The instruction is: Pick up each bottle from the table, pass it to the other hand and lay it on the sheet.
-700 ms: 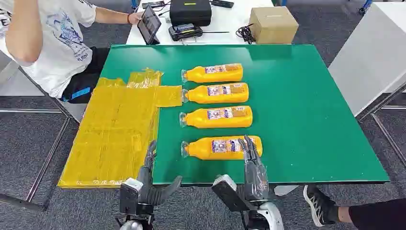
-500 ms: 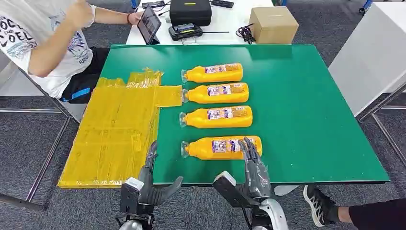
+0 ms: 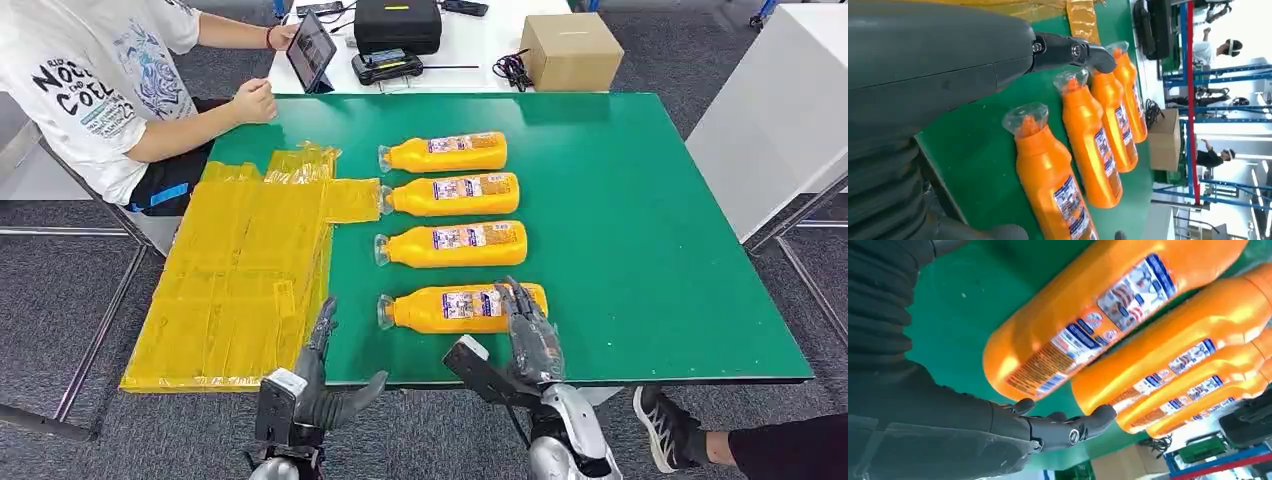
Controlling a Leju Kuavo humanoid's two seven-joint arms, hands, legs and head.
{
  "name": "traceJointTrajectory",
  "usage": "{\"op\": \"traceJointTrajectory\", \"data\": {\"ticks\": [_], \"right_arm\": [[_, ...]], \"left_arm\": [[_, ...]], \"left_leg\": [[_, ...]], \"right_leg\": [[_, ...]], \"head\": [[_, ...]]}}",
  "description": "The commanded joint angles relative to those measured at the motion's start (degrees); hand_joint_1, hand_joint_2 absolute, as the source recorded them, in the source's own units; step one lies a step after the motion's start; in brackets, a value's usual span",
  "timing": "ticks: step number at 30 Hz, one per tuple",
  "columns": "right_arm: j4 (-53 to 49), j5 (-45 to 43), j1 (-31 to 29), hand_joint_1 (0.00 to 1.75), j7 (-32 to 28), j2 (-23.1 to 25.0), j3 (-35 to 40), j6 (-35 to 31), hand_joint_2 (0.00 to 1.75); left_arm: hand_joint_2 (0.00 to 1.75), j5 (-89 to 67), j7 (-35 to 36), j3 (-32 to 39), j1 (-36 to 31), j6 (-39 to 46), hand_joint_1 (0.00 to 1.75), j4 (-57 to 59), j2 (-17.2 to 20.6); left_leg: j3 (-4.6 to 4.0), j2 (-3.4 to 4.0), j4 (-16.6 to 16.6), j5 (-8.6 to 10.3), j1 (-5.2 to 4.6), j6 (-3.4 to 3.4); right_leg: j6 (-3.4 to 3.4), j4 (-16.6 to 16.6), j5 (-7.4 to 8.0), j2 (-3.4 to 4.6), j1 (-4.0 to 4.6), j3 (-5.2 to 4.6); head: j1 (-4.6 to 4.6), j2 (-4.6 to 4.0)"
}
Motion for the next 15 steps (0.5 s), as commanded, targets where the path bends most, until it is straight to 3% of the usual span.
{"op": "traceJointTrajectory", "data": {"ticks": [1, 7, 15], "right_arm": [[5.2, 0.1, -3.8, 0.00, 0.2, -1.2, 0.3, 0.6, 1.75], [7.2, 2.6, -6.8, 0.00, 1.4, -1.0, 2.5, 0.9, 1.75], [20.0, 0.2, -16.6, 0.00, 3.2, -2.2, 7.2, 8.7, 1.75]], "left_arm": [[1.75, 0.0, 0.3, -0.1, -2.0, -0.2, 0.00, 3.6, 0.9], [1.75, -0.1, 0.3, 0.2, -2.2, -0.5, 0.00, 4.2, 0.9], [1.75, -0.4, 0.6, 0.1, -3.5, -1.9, 0.00, 6.2, 0.9]], "left_leg": [[0.29, 0.07, 0.0, -0.10, 0.08, -0.09], [0.30, 0.17, 0.0, -0.12, 0.08, -0.10], [0.37, 0.24, -0.1, -0.10, 0.09, -0.10]], "right_leg": [[-0.11, -0.1, -0.06, 0.04, 0.09, 0.31], [-0.12, -0.1, -0.04, 0.14, 0.09, 0.30], [-0.13, -0.1, 0.00, 0.21, 0.11, 0.36]], "head": [[-0.02, 0.00], [-0.02, 0.00], [0.00, 0.00]]}}
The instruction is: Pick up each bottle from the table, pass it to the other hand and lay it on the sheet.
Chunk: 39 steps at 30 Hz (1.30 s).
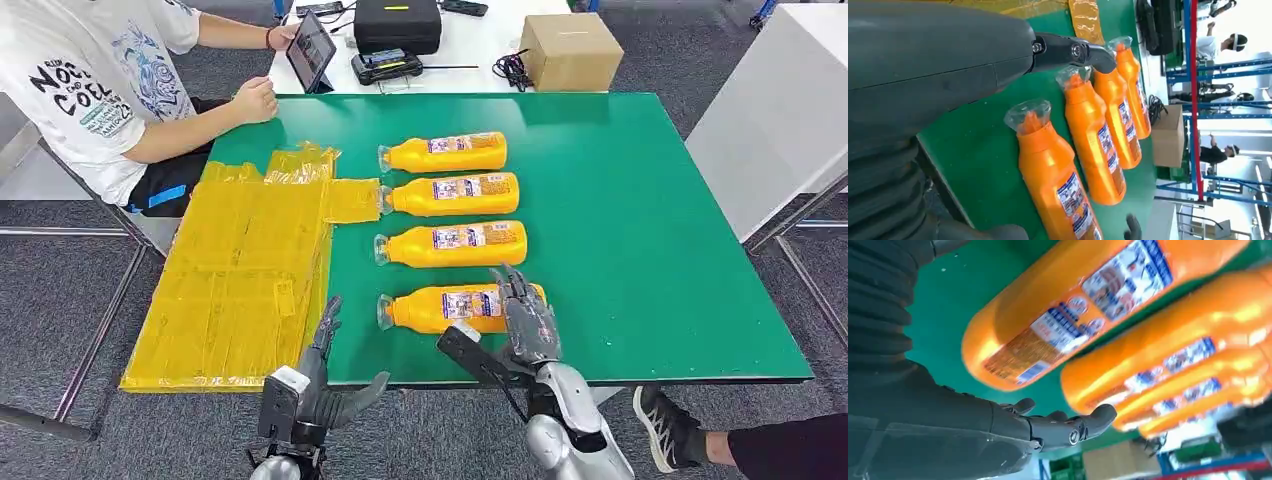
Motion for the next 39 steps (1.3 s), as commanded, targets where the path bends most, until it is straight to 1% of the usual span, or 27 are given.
{"op": "traceJointTrajectory", "data": {"ticks": [1, 2, 3, 4, 5, 6, 8, 9, 11, 12, 15, 17, 23, 25, 26, 27, 28, 29, 30, 31, 33, 34, 35, 36, 37, 38, 39], "right_arm": [[17.4, -2.4, -12.4, 0.00, 1.3, -2.2, 6.6, 5.9, 1.75], [18.8, -2.6, -13.8, 0.00, 1.3, -2.3, 7.0, 6.0, 1.75], [19.3, -2.7, -14.3, 0.00, 1.4, -2.2, 7.1, 6.1, 1.75], [19.3, -2.7, -14.5, 0.00, 1.4, -2.2, 7.1, 6.1, 1.75], [19.3, -2.7, -14.5, 0.00, 1.4, -2.2, 7.1, 6.1, 1.75], [19.3, -2.7, -14.5, 0.00, 1.4, -2.2, 7.1, 6.1, 1.75], [19.0, -2.9, -14.3, 0.00, 1.4, -2.2, 7.2, 6.1, 1.75], [19.0, -2.9, -14.3, 0.00, 1.4, -2.2, 7.2, 6.1, 1.75], [18.8, -3.0, -14.1, 0.00, 1.5, -2.3, 7.4, 6.1, 1.75], [18.8, -3.0, -14.1, 0.00, 1.5, -2.3, 7.4, 6.1, 1.75], [18.8, -3.0, -14.1, 0.00, 1.5, -2.3, 7.4, 6.1, 1.75], [18.8, -3.0, -14.1, 0.00, 1.5, -2.3, 7.4, 6.1, 1.75], [18.8, -3.0, -14.1, 0.00, 1.5, -2.3, 7.4, 6.1, 1.75], [18.8, -3.0, -14.1, 0.00, 1.5, -2.3, 7.4, 6.1, 1.75], [19.0, -3.1, -14.3, 0.00, 1.7, -2.3, 7.5, 6.2, 1.75], [19.7, -3.1, -15.2, 0.00, 2.1, -2.4, 8.0, 6.6, 1.75], [20.7, -3.3, -16.3, 0.00, 2.4, -2.4, 8.4, 7.0, 1.75], [22.3, -3.4, -17.5, 0.00, 2.6, -2.3, 9.0, 7.4, 1.75], [23.1, -3.6, -18.3, 0.00, 2.7, -2.2, 9.1, 7.7, 1.75], [23.4, -3.6, -18.7, 0.00, 2.7, -2.1, 9.1, 7.7, 1.75], [24.6, -3.4, -19.3, 0.00, 2.7, -1.6, 9.3, 7.2, 1.75], [24.4, -3.6, -19.3, 0.00, 2.6, -1.6, 9.3, 7.2, 1.75], [24.3, -3.5, -19.4, 0.00, 2.6, -1.6, 9.3, 7.2, 1.75], [24.2, -3.5, -19.6, 0.00, 2.7, -1.5, 9.4, 7.3, 1.75], [24.1, -4.0, -19.8, 0.00, 2.4, -1.5, 9.3, 7.4, 1.75], [24.4, -4.5, -20.4, 0.00, 2.1, -1.4, 9.9, 8.2, 1.75], [25.4, -5.3, -22.3, 0.00, 3.1, -3.3, 12.2, 13.6, 1.75]], "left_arm": [[1.75, -0.3, 0.5, 0.1, -2.8, -1.2, 0.00, 5.0, 0.9], [1.75, -0.3, 0.5, 0.1, -2.9, -1.3, 0.00, 5.2, 0.9], [1.75, -0.2, 0.5, 0.1, -3.0, -1.3, 0.00, 5.3, 0.9], [1.75, -0.2, 0.5, 0.1, -3.0, -1.3, 0.00, 5.3, 0.9], [1.75, -0.2, 0.5, 0.1, -3.0, -1.3, 0.00, 5.3, 0.9], [1.75, -0.2, 0.5, 0.1, -3.0, -1.3, 0.00, 5.3, 0.9], [1.75, -0.2, 0.5, 0.1, -2.9, -1.4, 0.00, 5.2, 0.9], [1.75, -0.2, 0.5, 0.1, -2.9, -1.4, 0.00, 5.2, 0.9], [1.75, -0.2, 0.5, 0.1, -2.9, -1.4, 0.00, 5.2, 0.9], [1.75, -0.2, 0.5, 0.1, -2.9, -1.4, 0.00, 5.2, 0.9], [1.75, -0.2, 0.5, 0.1, -2.9, -1.4, 0.00, 5.2, 0.9], [1.75, -0.2, 0.5, 0.1, -2.9, -1.4, 0.00, 5.2, 0.9], [1.75, -0.2, 0.5, 0.1, -2.9, -1.4, 0.00, 5.2, 0.9], [1.75, -0.2, 0.5, 0.1, -2.9, -1.4, 0.00, 5.2, 0.9], [1.75, -0.3, 0.5, 0.1, -2.9, -1.5, 0.00, 5.2, 0.9], [1.75, -0.2, 0.5, 0.0, -2.9, -1.6, 0.00, 5.2, 0.9], [1.75, -0.3, 0.6, 0.0, -2.9, -1.7, 0.00, 5.3, 0.9], [1.75, -0.2, 0.6, -0.1, -3.0, -1.8, 0.00, 5.5, 0.9], [1.75, -0.2, 0.6, -0.2, -3.1, -2.0, 0.00, 5.5, 0.9], [1.75, -0.3, 0.7, -0.2, -3.1, -2.0, 0.00, 5.6, 0.9], [1.75, -0.3, 0.8, -0.1, -3.1, -2.0, 0.00, 5.6, 0.9], [1.75, -0.3, 0.8, -0.1, -3.2, -2.1, 0.00, 5.6, 0.9], [1.75, -0.3, 0.8, 0.0, -3.2, -2.1, 0.00, 5.6, 0.9], [1.75, -0.3, 0.8, 0.0, -3.2, -2.1, 0.00, 5.6, 0.9], [1.75, -0.3, 0.8, 0.0, -3.2, -2.1, 0.00, 5.7, 0.9], [1.75, -0.3, 0.8, 0.1, -3.4, -2.2, 0.00, 5.9, 0.9], [1.75, 0.2, 0.7, 0.5, -3.5, -2.3, 0.00, 6.2, 0.6]], "left_leg": [[0.28, 0.19, -0.1, -0.06, 0.06, -0.07], [0.19, 0.15, -0.1, -0.02, 0.03, -0.04], [0.35, 0.28, -0.1, -0.09, 0.07, -0.08], [0.25, 0.22, -0.1, -0.05, 0.03, -0.06], [0.16, 0.12, 0.0, -0.02, 0.01, -0.03], [0.31, 0.19, -0.1, -0.09, 0.06, -0.08], [0.14, 0.02, 0.0, -0.01, 0.03, -0.04], [0.31, 0.06, 0.0, -0.09, 0.09, -0.09], [0.21, 0.05, 0.0, -0.05, 0.04, -0.05], [0.36, 0.10, 0.0, -0.13, 0.10, -0.10], [0.15, 0.02, 0.0, -0.03, 0.02, -0.04], [0.31, 0.09, 0.0, -0.12, 0.08, -0.09], [0.16, 0.03, 0.0, -0.04, 0.03, -0.05], [0.26, 0.05, 0.0, -0.08, 0.06, -0.07], [0.13, 0.01, 0.0, -0.03, 0.03, -0.04], [0.26, 0.04, 0.0, -0.10, 0.07, -0.08], [0.14, 0.02, 0.0, -0.03, 0.02, -0.04], [0.29, 0.11, 0.0, -0.11, 0.06, -0.08], [0.25, 0.14, 0.0, -0.09, 0.05, -0.07], [0.33, 0.19, 0.0, -0.14, 0.09, -0.10], [0.12, 0.07, 0.0, -0.02, 0.01, -0.04], [0.28, 0.13, 0.0, -0.09, 0.08, -0.08], [0.11, 0.05, 0.0, -0.01, 0.01, -0.03], [0.28, 0.12, 0.0, -0.09, 0.07, -0.08], [0.18, 0.08, 0.0, -0.05, 0.02, -0.05], [0.14, 0.07, 0.0, -0.03, 0.01, -0.04], [0.23, 0.14, 0.0, -0.08, 0.04, -0.07]], "right_leg": [[-0.09, -0.1, 0.02, 0.17, 0.07, 0.25], [-0.06, -0.1, 0.03, 0.14, 0.03, 0.16], [-0.11, -0.1, 0.02, 0.25, 0.08, 0.31], [-0.08, -0.1, 0.03, 0.20, 0.04, 0.21], [-0.05, -0.1, 0.02, 0.11, 0.01, 0.13], [-0.11, -0.1, -0.02, 0.16, 0.07, 0.28], [-0.06, -0.1, 0.00, 0.02, 0.04, 0.14], [-0.11, -0.1, -0.05, 0.06, 0.10, 0.33], [-0.07, -0.1, -0.02, 0.06, 0.05, 0.21], [-0.13, -0.1, -0.07, 0.10, 0.12, 0.37], [-0.06, 0.0, -0.01, 0.03, 0.02, 0.15], [-0.12, -0.1, -0.07, 0.09, 0.10, 0.32], [-0.07, -0.1, -0.02, 0.04, 0.04, 0.17], [-0.11, -0.1, -0.05, 0.05, 0.07, 0.27], [-0.06, 0.0, -0.02, 0.02, 0.03, 0.14], [-0.11, 0.0, -0.07, 0.05, 0.08, 0.28], [-0.06, 0.0, -0.02, 0.03, 0.03, 0.15], [-0.11, -0.1, -0.06, 0.11, 0.07, 0.29], [-0.10, -0.1, -0.03, 0.14, 0.06, 0.23], [-0.13, -0.1, -0.05, 0.18, 0.10, 0.32], [-0.06, 0.0, 0.01, 0.07, 0.02, 0.12], [-0.11, -0.1, -0.03, 0.12, 0.09, 0.29], [-0.05, 0.0, 0.01, 0.05, 0.02, 0.11], [-0.11, -0.1, -0.04, 0.11, 0.08, 0.27], [-0.08, 0.0, -0.02, 0.09, 0.03, 0.17], [-0.06, 0.0, -0.01, 0.07, 0.02, 0.13], [-0.10, 0.0, -0.03, 0.13, 0.05, 0.22]], "head": [[0.00, 0.00], [-0.02, 0.00], [0.00, 0.00], [-0.02, 0.00], [-0.02, 0.00], [-0.02, 0.00], [0.00, 0.00], [-0.02, 0.00], [-0.02, 0.00], [-0.02, 0.00], [0.00, 0.00], [0.00, 0.00], [-0.02, 0.00], [-0.02, 0.00], [-0.02, 0.00], [-0.02, 0.00], [-0.02, 0.00], [0.00, 0.00], [0.00, 0.00], [-0.02, 0.00], [0.00, 0.00], [-0.02, 0.00], [0.00, 0.00], [-0.02, 0.00], [-0.02, 0.00], [0.00, 0.00], [-0.02, 0.00]]}}
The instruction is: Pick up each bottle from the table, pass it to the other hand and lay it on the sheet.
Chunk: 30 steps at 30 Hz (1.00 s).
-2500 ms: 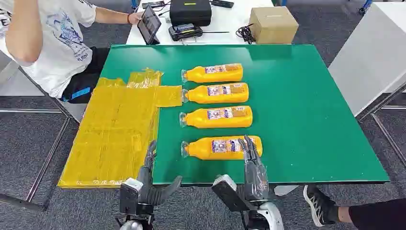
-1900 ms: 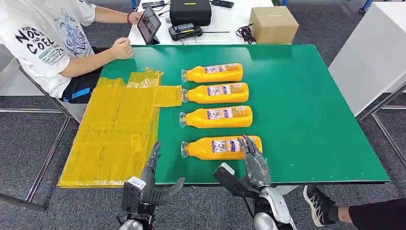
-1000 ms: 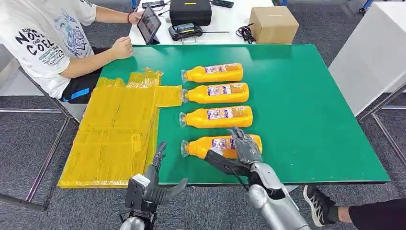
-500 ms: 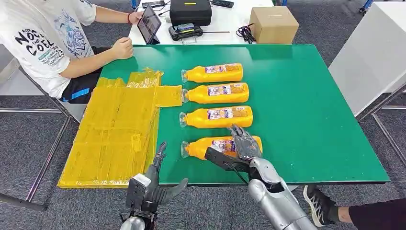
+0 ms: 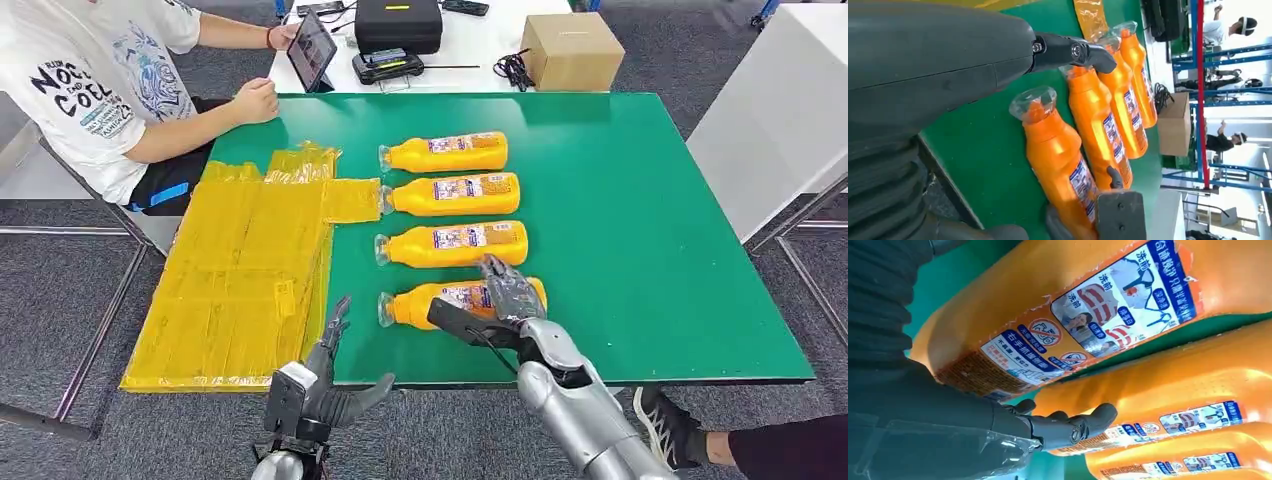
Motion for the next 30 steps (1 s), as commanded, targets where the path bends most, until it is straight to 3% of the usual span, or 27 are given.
{"op": "traceJointTrajectory", "data": {"ticks": [1, 12, 26, 28, 30], "right_arm": [[7.2, -3.0, -8.1, 0.00, -0.1, -3.5, 5.7, 7.7, 1.75], [12.7, -13.1, -17.4, 0.00, -3.2, -9.3, 13.7, 19.1, 1.75], [11.9, -24.9, -24.1, 0.00, -2.9, -13.7, 24.7, 24.3, 1.75], [12.3, -26.2, -25.2, 0.17, -3.7, -14.0, 26.6, 25.6, 1.75], [12.3, -26.6, -25.4, 0.52, -3.9, -14.0, 26.9, 25.7, 1.75]], "left_arm": [[1.75, 0.9, 0.1, 0.8, -2.2, -0.5, 0.00, 4.1, 0.6], [1.75, 2.8, -1.9, 1.4, -3.8, -1.7, 0.00, 7.7, -0.1], [1.75, 4.3, -2.7, 0.3, -4.3, -1.6, 0.00, 8.6, 0.0], [1.75, 4.5, -2.7, 0.1, -4.5, -1.6, 0.00, 9.0, 0.0], [1.75, 4.5, -2.7, -0.1, -4.6, -1.7, 0.00, 9.0, 0.1]], "left_leg": [[0.14, 0.14, 0.0, -0.05, -0.01, -0.05], [0.22, 0.07, 0.0, -0.06, 0.02, -0.02], [0.31, 0.10, 0.1, -0.14, 0.05, -0.06], [0.29, 0.12, 0.1, -0.12, 0.05, -0.05], [0.30, 0.13, 0.1, -0.15, 0.06, -0.07]], "right_leg": [[-0.06, 0.0, -0.01, 0.12, 0.00, 0.10], [-0.07, 0.0, -0.04, 0.05, 0.03, 0.24], [-0.09, 0.0, -0.07, 0.09, 0.08, 0.33], [-0.08, 0.0, -0.06, 0.09, 0.07, 0.30], [-0.11, 0.0, -0.08, 0.09, 0.08, 0.32]], "head": [[-0.02, 0.00], [-0.02, 0.00], [0.00, 0.00], [-0.02, 0.00], [-0.02, 0.00]]}}
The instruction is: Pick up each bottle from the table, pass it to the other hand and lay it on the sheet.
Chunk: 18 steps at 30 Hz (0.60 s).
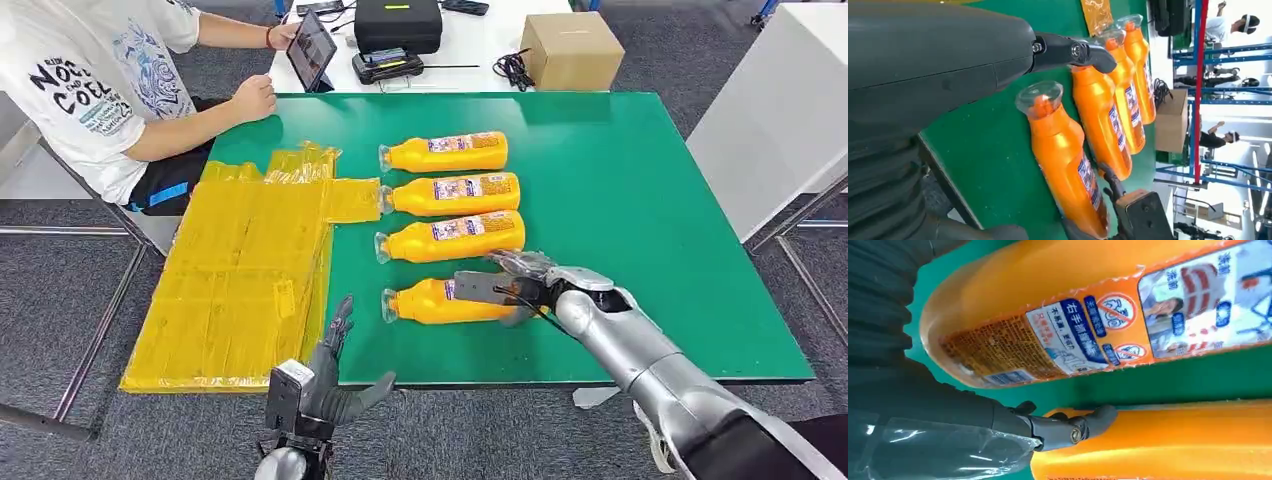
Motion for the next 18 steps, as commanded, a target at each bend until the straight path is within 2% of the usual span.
{"op": "traceJointTrajectory", "data": {"ticks": [1, 2, 18], "right_arm": [[3.6, -3.5, -6.8, 1.08, -1.9, -2.2, 10.6, 3.5, 1.75], [3.4, -4.9, -7.5, 1.36, -2.2, -2.7, 11.7, 4.6, 1.75], [3.2, -5.3, -7.7, 1.36, -2.2, -3.0, 11.9, 4.6, 1.75]], "left_arm": [[1.75, 0.6, 0.2, -0.6, -2.4, 0.0, 0.00, 4.2, 0.4], [1.75, 0.7, 0.2, -0.8, -2.6, 0.0, 0.00, 4.3, 0.4], [1.75, 0.8, 0.2, -0.9, -2.6, 0.1, 0.00, 4.5, 0.4]], "left_leg": [[0.38, 0.15, 0.1, -0.20, 0.10, -0.14], [0.36, 0.11, 0.1, -0.20, 0.09, -0.13], [0.17, 0.05, 0.0, -0.07, 0.02, -0.08]], "right_leg": [[-0.18, 0.0, -0.13, 0.10, 0.12, 0.38], [-0.18, 0.0, -0.15, 0.08, 0.11, 0.37], [-0.09, 0.0, -0.06, 0.03, 0.03, 0.16]], "head": [[0.00, 0.00], [0.00, 0.00], [0.00, 0.00]]}}
